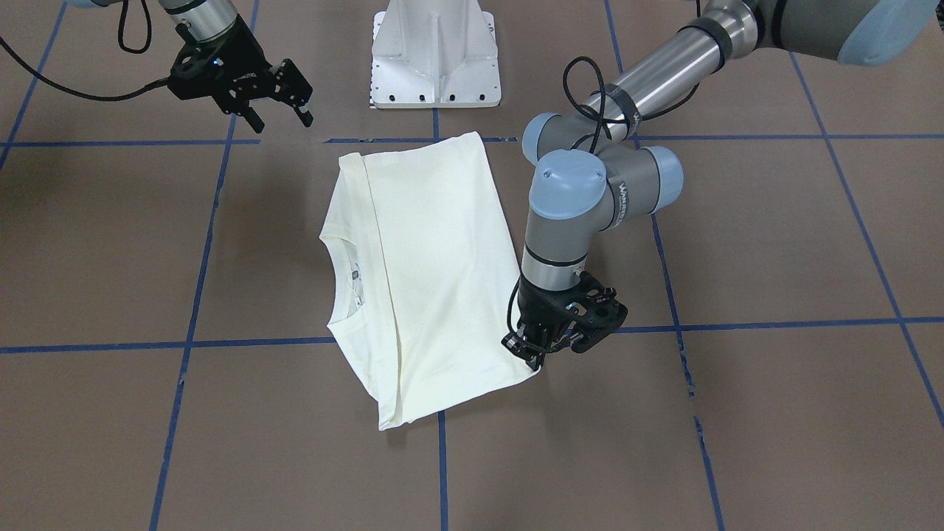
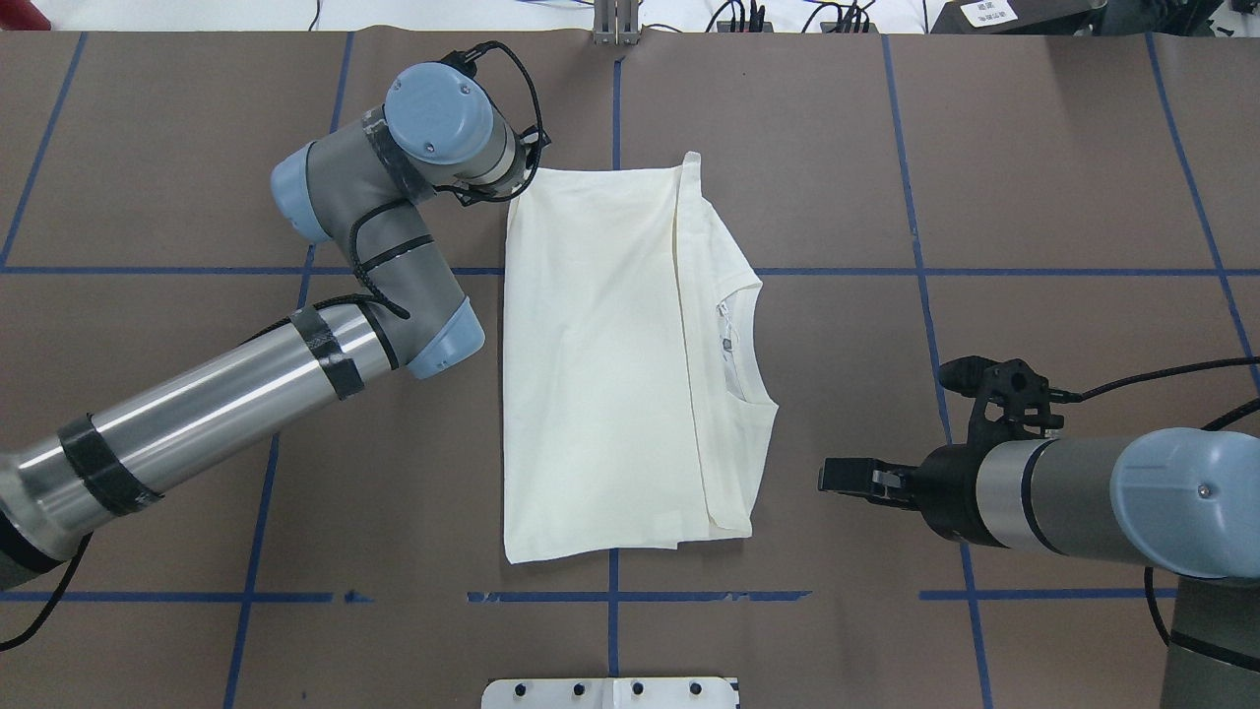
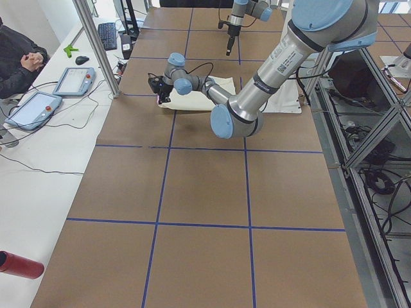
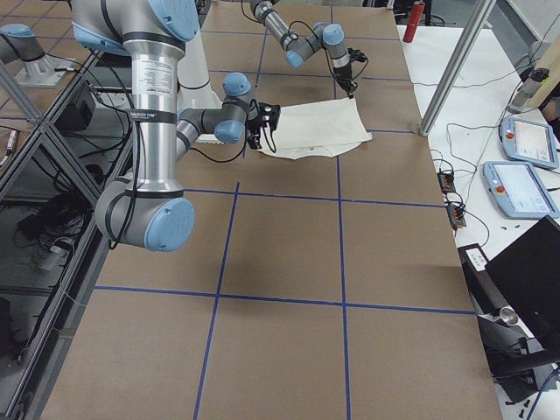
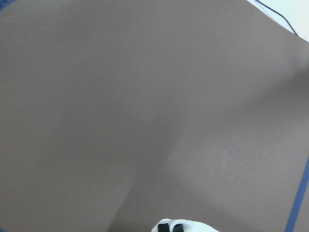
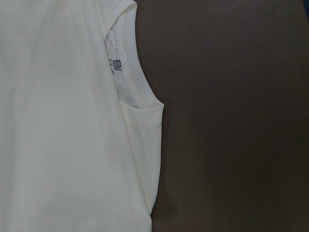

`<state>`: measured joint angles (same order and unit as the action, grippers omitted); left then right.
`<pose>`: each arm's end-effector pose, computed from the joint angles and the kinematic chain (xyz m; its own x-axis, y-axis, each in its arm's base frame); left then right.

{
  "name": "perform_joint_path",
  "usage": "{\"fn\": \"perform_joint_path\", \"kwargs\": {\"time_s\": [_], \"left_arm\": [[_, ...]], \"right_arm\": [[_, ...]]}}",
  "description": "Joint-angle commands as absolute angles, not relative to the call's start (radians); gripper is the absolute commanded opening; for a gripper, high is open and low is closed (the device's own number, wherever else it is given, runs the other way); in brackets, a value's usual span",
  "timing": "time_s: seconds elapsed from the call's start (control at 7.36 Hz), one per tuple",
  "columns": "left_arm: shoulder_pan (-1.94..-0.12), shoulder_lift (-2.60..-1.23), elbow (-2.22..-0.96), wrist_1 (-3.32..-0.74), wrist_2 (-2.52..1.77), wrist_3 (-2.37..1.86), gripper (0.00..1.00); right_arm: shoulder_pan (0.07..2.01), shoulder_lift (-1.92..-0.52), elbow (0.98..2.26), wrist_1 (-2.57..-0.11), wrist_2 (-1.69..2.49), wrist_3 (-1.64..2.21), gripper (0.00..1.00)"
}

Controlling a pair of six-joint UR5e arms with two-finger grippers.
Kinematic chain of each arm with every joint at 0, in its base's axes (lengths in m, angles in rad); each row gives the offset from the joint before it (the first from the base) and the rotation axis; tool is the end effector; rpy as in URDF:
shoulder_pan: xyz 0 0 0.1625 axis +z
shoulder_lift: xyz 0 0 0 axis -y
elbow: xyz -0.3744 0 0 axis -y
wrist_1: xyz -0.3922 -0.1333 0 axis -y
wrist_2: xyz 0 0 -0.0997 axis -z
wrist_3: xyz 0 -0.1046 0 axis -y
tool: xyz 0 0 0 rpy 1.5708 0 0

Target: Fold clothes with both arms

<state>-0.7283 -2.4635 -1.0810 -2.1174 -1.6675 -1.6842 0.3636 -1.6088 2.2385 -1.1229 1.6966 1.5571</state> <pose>0.5114 -0.6211 0.2231 0.3633 -0.4749 -0.8015 0.6492 0.7461 -0.1479 -0.3698 -0.2693 0.2670 0.4459 0.1551 0.8816 -0.2435 0.9688 -0.0473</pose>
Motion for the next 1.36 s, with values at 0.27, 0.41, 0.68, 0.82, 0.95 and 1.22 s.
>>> {"fn": "perform_joint_path", "kwargs": {"time_s": [0.27, 0.41, 0.68, 0.82, 0.95, 1.22], "left_arm": [[-0.752, -2.479, -0.974, -2.224, -1.647, -1.623, 0.98], [-0.753, -2.479, -0.989, -2.224, -1.647, -1.573, 1.00], [-0.779, -2.473, -1.060, -2.200, -1.692, -1.568, 1.00], [-0.793, -2.436, -1.145, -2.119, -1.776, -1.531, 1.00], [-0.795, -2.316, -1.349, -2.024, -1.784, -1.464, 1.00], [-0.789, -2.141, -1.710, -1.823, -1.792, -1.370, 1.00]], "right_arm": [[0.364, -1.594, 2.227, -1.124, 1.692, 1.560, 1.00], [0.364, -1.586, 2.214, -1.124, 1.690, 1.556, 1.00], [0.376, -1.539, 2.175, -1.137, 1.693, 1.549, 1.00], [0.386, -1.498, 2.116, -1.140, 1.698, 1.537, 1.00], [0.393, -1.441, 2.056, -1.158, 1.698, 1.481, 1.00], [0.408, -1.228, 1.964, -1.396, 1.695, 1.339, 1.00]]}}
